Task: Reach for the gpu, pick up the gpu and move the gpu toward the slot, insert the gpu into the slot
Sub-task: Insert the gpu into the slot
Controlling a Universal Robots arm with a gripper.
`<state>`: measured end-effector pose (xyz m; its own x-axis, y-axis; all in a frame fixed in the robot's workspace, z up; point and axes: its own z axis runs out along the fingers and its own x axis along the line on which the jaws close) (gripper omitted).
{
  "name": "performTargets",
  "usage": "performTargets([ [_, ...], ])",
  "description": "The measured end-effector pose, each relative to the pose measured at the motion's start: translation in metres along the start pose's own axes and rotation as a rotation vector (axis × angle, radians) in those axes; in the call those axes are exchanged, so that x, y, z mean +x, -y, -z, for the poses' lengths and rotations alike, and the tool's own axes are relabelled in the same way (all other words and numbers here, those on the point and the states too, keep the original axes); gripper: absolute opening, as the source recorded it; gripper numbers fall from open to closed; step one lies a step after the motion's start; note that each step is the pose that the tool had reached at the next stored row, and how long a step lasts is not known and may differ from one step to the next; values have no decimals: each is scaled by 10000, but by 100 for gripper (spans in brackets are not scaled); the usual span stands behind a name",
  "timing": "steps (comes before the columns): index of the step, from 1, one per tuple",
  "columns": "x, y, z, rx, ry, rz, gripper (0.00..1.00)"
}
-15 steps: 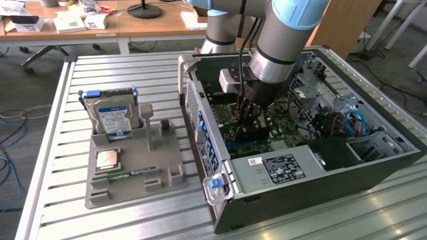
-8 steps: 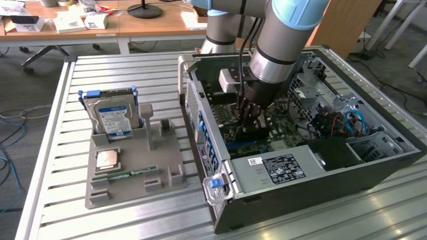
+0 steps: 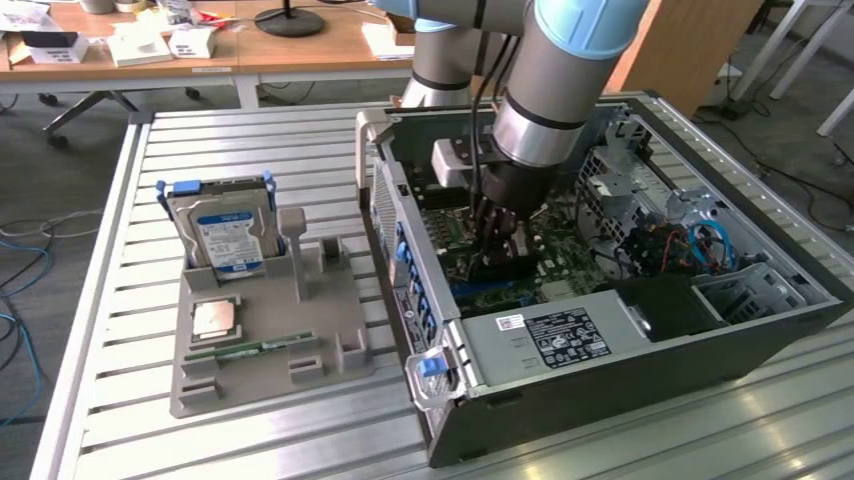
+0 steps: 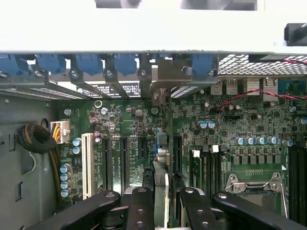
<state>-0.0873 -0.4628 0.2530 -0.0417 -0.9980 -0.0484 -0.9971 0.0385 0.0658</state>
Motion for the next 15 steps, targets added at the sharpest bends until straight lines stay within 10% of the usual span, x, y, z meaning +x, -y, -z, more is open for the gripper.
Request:
performTargets([
  [2, 2, -1, 1, 36, -19, -1, 26],
  [4, 19, 44, -2, 465, -194, 0, 26],
  [15, 19, 48, 1, 464, -204, 8, 26],
])
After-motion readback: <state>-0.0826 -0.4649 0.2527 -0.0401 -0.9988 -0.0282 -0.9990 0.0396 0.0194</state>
